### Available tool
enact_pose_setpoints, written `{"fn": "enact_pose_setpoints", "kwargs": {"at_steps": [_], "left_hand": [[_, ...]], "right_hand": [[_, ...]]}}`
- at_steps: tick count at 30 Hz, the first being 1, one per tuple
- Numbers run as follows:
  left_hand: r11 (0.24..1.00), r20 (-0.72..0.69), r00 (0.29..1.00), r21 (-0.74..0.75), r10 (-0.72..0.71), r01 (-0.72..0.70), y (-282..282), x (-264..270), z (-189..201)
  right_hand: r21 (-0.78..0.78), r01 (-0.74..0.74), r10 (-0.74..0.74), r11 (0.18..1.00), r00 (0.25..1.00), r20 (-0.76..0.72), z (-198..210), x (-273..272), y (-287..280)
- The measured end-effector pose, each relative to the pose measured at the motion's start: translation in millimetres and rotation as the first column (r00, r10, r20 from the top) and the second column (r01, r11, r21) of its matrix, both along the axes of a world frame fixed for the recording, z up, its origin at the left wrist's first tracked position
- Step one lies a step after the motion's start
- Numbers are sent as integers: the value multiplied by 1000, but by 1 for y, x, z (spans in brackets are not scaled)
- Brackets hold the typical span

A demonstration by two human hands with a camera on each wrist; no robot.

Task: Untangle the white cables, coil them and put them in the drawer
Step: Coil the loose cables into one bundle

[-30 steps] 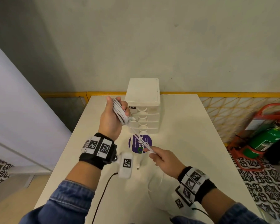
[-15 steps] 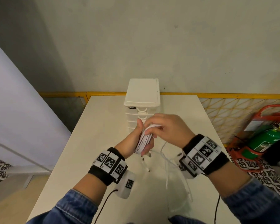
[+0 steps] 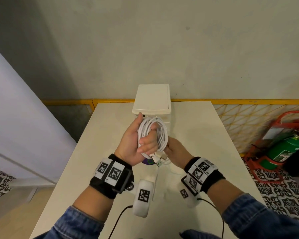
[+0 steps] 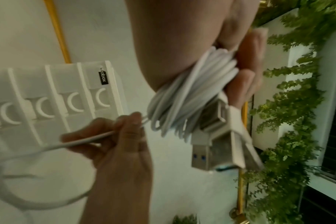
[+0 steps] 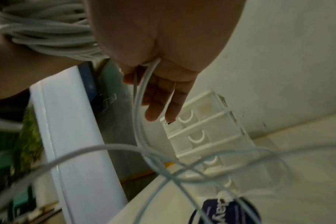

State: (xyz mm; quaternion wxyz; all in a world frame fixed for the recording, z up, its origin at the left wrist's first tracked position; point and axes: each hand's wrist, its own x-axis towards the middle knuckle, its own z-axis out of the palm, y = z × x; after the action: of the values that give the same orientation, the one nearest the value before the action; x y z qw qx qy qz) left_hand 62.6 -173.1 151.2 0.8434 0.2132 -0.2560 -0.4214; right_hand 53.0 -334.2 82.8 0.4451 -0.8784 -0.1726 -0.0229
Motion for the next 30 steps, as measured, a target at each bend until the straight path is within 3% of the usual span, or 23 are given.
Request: {"fn": "enact_pose_setpoints", "kwargs": {"at_steps": [4, 6, 9, 12, 15, 17, 18, 20, 22, 24, 26, 30], "left_hand": [[957, -33, 976, -194, 214, -216, 12, 20, 22], [897, -43, 913, -172, 405, -406, 19, 29, 33], [710, 20, 710, 15, 704, -704, 24, 34, 36], [462, 193, 490, 175, 850, -870, 31, 43, 29], [224, 557, 384, 335, 736, -915, 37, 46, 13], [76, 842, 377, 379, 386, -922, 35, 41, -4], [42, 905, 388, 387, 176, -921, 33, 36, -14], [60, 918, 390, 394, -67, -917, 28, 26, -24], [149, 900, 428, 435, -79, -888, 23, 19, -26], [282, 802, 592, 587, -77, -759, 19, 12, -23], [419, 639, 755, 732, -148, -538, 17, 4, -22], [628, 504, 848, 717, -166, -304, 18, -9, -18]], "right_hand": [[-9, -40, 38, 999, 991, -129, -26, -15, 5], [30, -69, 72, 997, 987, -143, -26, -21, 9], [17, -96, 97, 995, 983, -156, -25, -18, 8], [-32, -162, 153, 986, 967, -202, -24, -19, 2], [13, -201, 200, 980, 968, -152, -7, -24, 1], [88, -187, 195, 978, 976, -94, 8, -25, 2], [127, -181, 191, 975, 979, -72, 15, -25, 3], [169, -195, 201, 966, 979, -22, 26, -26, 4], [209, -179, 182, 961, 983, 6, 34, -24, 2], [255, -107, 110, 961, 994, 2, 38, -17, -5], [199, -48, 45, 979, 999, 20, 40, -6, -19], [-80, -20, 32, 997, 987, 158, 28, 13, -44]]}}
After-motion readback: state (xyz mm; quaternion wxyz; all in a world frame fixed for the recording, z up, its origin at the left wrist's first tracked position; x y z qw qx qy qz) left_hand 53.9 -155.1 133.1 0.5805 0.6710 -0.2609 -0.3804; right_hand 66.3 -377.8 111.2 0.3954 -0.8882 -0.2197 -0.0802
